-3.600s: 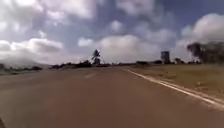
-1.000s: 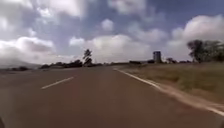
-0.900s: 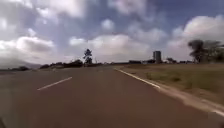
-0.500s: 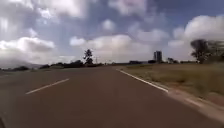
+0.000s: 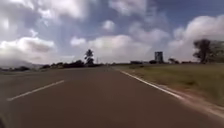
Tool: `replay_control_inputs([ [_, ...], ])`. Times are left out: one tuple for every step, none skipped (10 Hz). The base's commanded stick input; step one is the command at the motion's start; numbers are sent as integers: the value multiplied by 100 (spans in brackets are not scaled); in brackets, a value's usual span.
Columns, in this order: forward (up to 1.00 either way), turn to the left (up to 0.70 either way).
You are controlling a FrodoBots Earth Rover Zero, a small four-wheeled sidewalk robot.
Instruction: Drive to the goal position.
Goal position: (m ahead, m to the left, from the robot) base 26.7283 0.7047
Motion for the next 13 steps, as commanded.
replay_control_inputs([
  [100, 0],
  [100, 0],
  [100, 0],
  [100, 0],
  [100, 0],
  [100, 0],
  [100, 0],
  [100, 0],
  [100, 0],
  [100, 0],
  [100, 0],
  [100, 0],
  [100, 0],
])
